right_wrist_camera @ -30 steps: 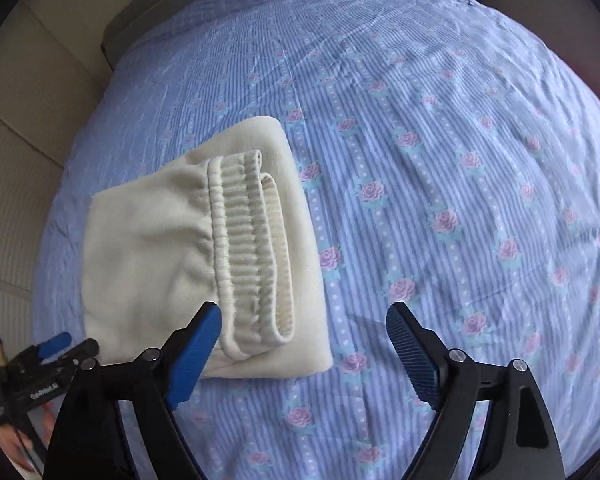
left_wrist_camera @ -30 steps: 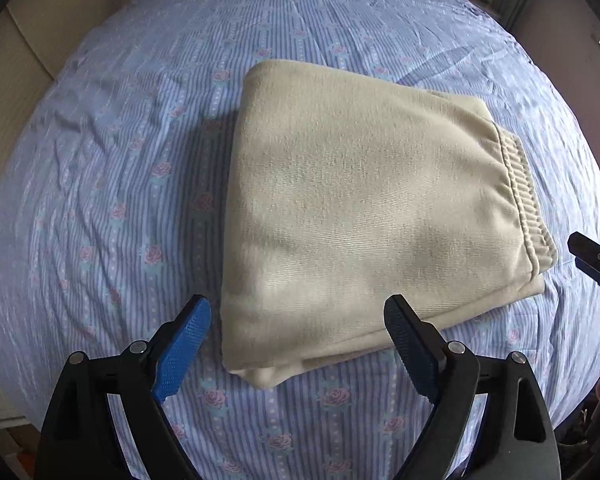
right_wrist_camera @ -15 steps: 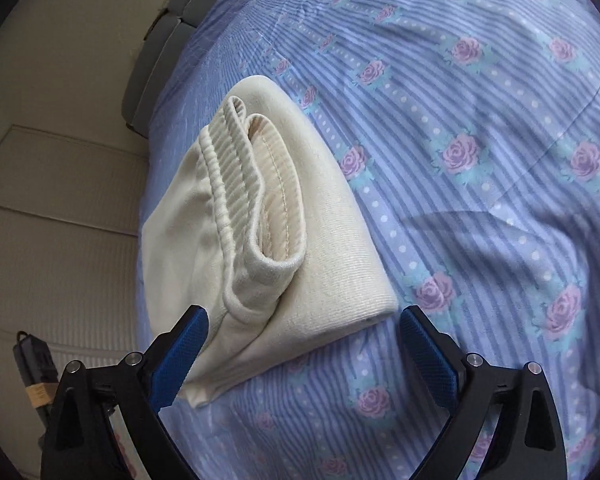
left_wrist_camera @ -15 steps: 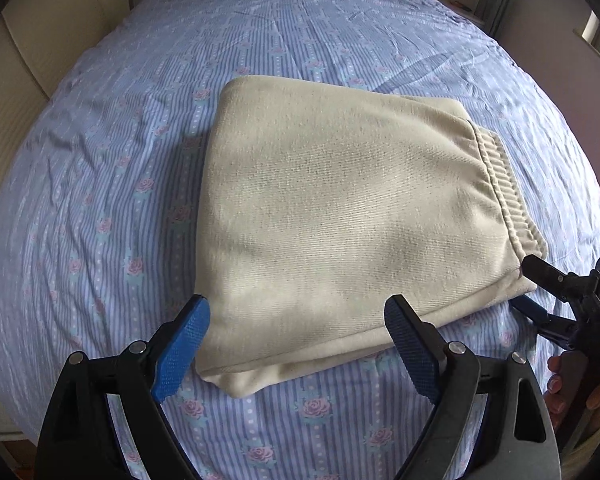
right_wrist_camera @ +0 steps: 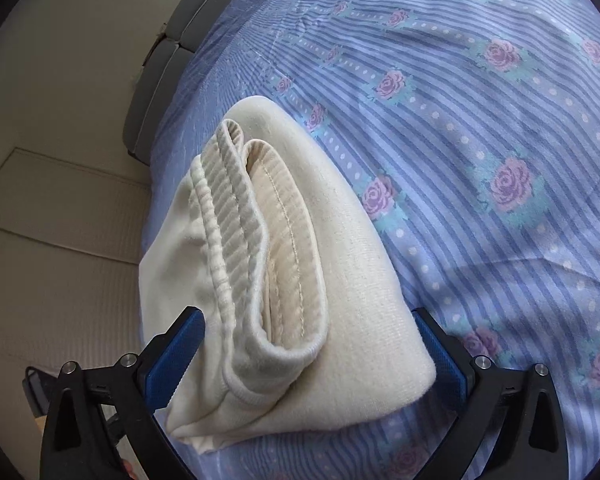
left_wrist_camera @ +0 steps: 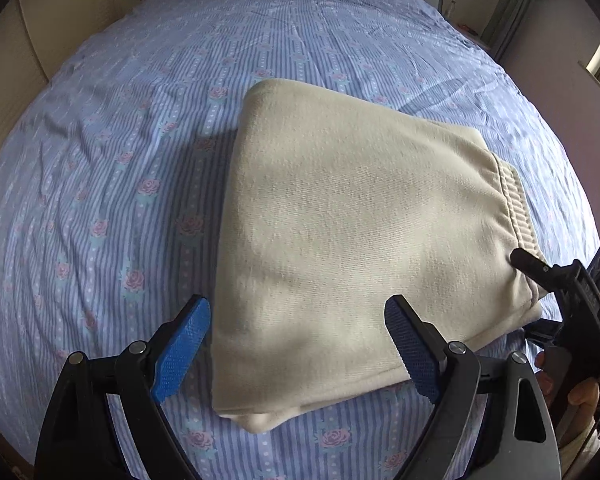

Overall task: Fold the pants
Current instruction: 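Close both grippers on the edge of the folded bundle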

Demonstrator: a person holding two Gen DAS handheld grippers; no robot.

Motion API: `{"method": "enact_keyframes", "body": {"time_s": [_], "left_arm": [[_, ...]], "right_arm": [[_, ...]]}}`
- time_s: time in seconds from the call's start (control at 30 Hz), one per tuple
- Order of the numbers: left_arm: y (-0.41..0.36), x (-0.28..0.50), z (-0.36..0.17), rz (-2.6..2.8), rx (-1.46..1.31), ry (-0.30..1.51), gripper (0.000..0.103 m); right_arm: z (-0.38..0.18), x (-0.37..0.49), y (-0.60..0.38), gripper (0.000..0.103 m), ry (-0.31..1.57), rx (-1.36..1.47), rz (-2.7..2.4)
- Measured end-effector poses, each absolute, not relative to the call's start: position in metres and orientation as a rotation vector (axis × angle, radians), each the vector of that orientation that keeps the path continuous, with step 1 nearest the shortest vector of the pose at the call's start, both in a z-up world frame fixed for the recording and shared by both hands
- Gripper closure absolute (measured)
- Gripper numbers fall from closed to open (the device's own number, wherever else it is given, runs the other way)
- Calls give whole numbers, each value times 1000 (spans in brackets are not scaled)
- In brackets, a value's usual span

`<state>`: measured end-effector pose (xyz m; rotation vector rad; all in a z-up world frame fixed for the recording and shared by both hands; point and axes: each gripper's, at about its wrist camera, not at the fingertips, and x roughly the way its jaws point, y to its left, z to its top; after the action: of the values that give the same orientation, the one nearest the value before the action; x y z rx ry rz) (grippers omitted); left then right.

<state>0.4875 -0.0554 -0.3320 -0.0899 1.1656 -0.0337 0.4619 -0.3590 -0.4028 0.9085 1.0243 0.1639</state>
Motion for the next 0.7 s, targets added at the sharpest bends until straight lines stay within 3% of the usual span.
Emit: {"method": "enact_keyframes", "body": {"time_s": [0.17, 0.23, 0.43, 0.7], "left_arm": [[-24, 502, -337, -95, -198, 1166, 11], [-8, 509, -339, -139, -278, 1158, 11], [26, 536, -350, -287, -438, 1132, 11], [31, 576, -400, -520, -573, 1224, 14]], "right_arm": [[-392, 477, -340, 3, 1048, 761, 76], [-388, 477, -335, 13, 1057, 716, 38], [-370, 476, -320, 27, 1085, 602, -29], [-365, 493, -307, 29, 1125, 525, -78]]}}
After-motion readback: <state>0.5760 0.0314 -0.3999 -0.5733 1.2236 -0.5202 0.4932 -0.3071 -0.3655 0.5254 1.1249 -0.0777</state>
